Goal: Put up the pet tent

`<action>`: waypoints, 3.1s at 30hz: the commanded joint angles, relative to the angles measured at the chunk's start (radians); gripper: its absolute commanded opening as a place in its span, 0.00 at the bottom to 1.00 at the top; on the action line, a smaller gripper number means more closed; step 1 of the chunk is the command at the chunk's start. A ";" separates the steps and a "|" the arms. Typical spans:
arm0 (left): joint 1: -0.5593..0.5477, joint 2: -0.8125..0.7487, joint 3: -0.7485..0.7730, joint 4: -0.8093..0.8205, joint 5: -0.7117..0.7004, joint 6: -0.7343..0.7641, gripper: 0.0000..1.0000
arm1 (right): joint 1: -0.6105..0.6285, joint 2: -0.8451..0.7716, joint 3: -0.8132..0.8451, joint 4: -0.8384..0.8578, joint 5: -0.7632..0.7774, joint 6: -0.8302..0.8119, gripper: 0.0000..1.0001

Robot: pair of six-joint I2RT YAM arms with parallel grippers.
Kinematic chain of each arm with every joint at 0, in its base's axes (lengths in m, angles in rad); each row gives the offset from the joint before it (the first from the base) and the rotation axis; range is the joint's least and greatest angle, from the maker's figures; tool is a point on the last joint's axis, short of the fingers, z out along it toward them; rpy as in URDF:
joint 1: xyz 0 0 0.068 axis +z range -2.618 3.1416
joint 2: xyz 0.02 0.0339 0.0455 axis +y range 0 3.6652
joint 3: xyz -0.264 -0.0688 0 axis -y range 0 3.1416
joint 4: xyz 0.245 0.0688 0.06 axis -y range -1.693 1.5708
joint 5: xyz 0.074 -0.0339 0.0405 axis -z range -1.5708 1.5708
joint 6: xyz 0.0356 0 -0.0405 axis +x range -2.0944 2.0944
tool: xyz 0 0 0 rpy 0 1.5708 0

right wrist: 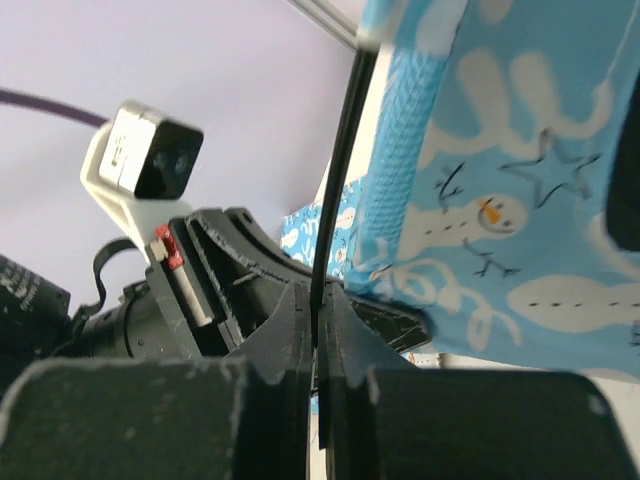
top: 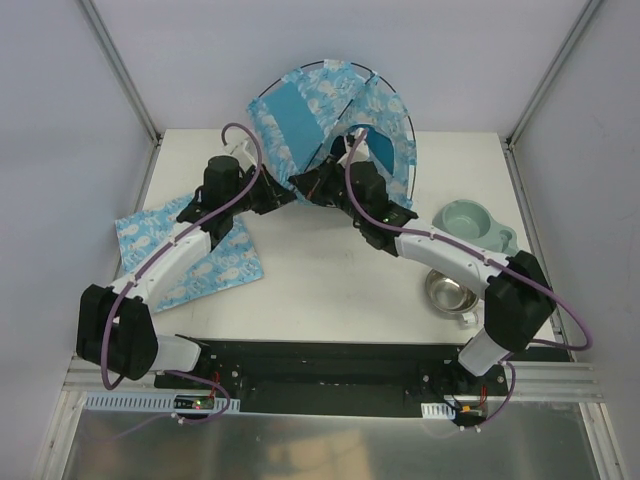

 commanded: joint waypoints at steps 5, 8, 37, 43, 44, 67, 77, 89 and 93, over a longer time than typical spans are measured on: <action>0.015 -0.106 -0.112 0.104 0.074 0.139 0.00 | -0.120 -0.081 -0.012 0.136 0.106 0.053 0.00; 0.016 -0.106 -0.121 0.118 0.101 0.142 0.00 | -0.124 -0.067 -0.005 0.135 0.127 0.058 0.00; 0.038 -0.188 -0.241 0.224 0.237 0.213 0.00 | -0.196 0.005 0.018 0.222 0.287 0.121 0.00; 0.039 -0.172 -0.245 0.213 0.249 0.211 0.00 | -0.198 0.019 0.049 0.251 0.315 0.156 0.00; 0.039 -0.168 -0.241 0.207 0.253 0.210 0.00 | -0.193 0.022 0.055 0.251 0.318 0.156 0.00; 0.041 -0.160 -0.216 0.150 0.313 0.211 0.00 | -0.144 0.111 0.150 0.327 0.410 0.029 0.00; 0.045 -0.168 -0.211 0.146 0.309 0.213 0.00 | -0.137 0.094 0.129 0.316 0.433 -0.036 0.00; 0.050 -0.175 -0.192 0.152 0.332 0.194 0.00 | -0.111 0.118 0.129 0.310 0.381 -0.102 0.00; 0.050 -0.177 -0.182 0.155 0.347 0.193 0.00 | -0.094 0.137 0.136 0.310 0.339 -0.115 0.00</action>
